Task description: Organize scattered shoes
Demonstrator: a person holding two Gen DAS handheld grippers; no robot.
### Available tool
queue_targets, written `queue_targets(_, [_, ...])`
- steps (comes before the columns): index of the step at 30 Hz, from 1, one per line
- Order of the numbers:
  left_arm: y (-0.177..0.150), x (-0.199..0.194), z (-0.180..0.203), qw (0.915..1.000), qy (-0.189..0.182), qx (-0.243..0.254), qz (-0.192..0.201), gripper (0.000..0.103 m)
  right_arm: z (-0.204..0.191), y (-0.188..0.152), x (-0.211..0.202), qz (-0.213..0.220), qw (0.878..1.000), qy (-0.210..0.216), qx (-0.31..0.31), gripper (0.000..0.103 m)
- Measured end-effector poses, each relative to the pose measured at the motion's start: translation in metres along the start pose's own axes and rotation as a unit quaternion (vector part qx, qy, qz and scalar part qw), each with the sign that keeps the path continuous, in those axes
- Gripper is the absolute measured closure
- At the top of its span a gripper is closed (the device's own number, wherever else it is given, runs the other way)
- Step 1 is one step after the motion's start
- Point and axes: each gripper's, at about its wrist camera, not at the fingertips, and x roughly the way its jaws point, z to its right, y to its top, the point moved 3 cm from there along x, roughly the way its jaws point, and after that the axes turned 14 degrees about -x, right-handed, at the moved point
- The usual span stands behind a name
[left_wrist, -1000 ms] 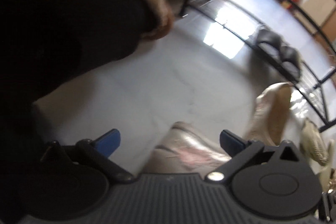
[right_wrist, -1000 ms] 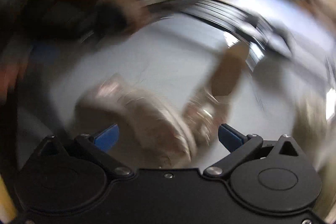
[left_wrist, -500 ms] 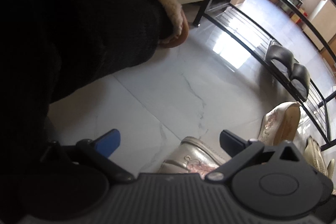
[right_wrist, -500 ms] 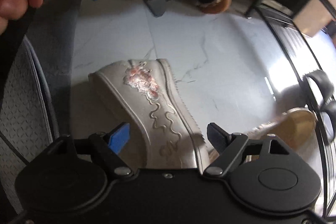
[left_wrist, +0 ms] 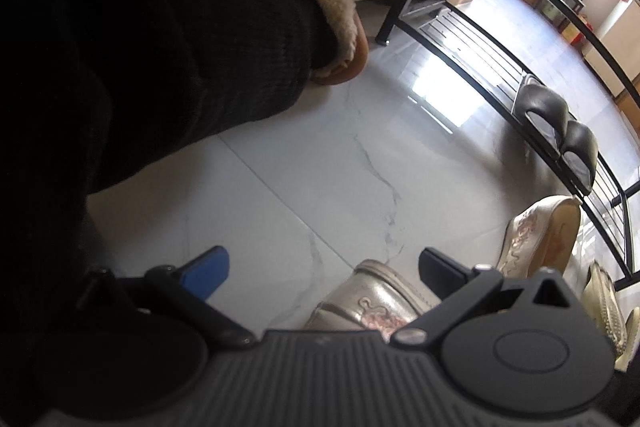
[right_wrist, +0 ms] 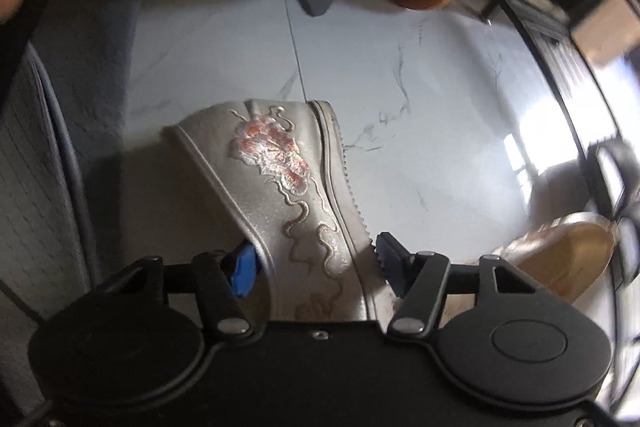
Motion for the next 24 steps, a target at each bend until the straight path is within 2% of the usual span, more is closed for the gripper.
queue_targets(4, [-0.001,0.0,0.0,1.0,0.003,0.002,-0.001,0.002,-0.002,-0.012,-0.01,0.015,0.998,0.03,0.059,0.044])
queue_targets(9, [-0.002,0.001,0.001,1.0,0.006,0.005,-0.003,0.002,-0.018,-0.031,-0.024,0.026,0.994,0.061,0.089,0.044])
queue_targets(13, [-0.002,0.001,0.001,0.9999,0.008,0.006,-0.004,0.002,-0.031,-0.052,-0.038,0.024,0.99,0.079,0.114,0.045])
queue_targets(16, [-0.004,0.002,0.001,0.9999,0.011,0.008,-0.008,0.002,-0.031,-0.072,-0.047,0.017,0.983,0.091,0.158,0.045])
queue_targets(17, [-0.005,0.002,0.001,0.9999,0.012,0.009,-0.009,0.002,-0.029,-0.082,-0.051,0.012,0.979,0.094,0.18,0.045])
queue_targets(20, [-0.006,0.002,0.002,0.9998,0.012,0.008,-0.01,0.002,-0.016,-0.118,-0.06,-0.003,0.955,0.096,0.281,0.045])
queue_targets(24, [-0.008,0.003,0.003,0.9998,0.012,0.01,-0.015,0.002,0.0,-0.157,-0.071,-0.014,0.91,0.093,0.405,0.045])
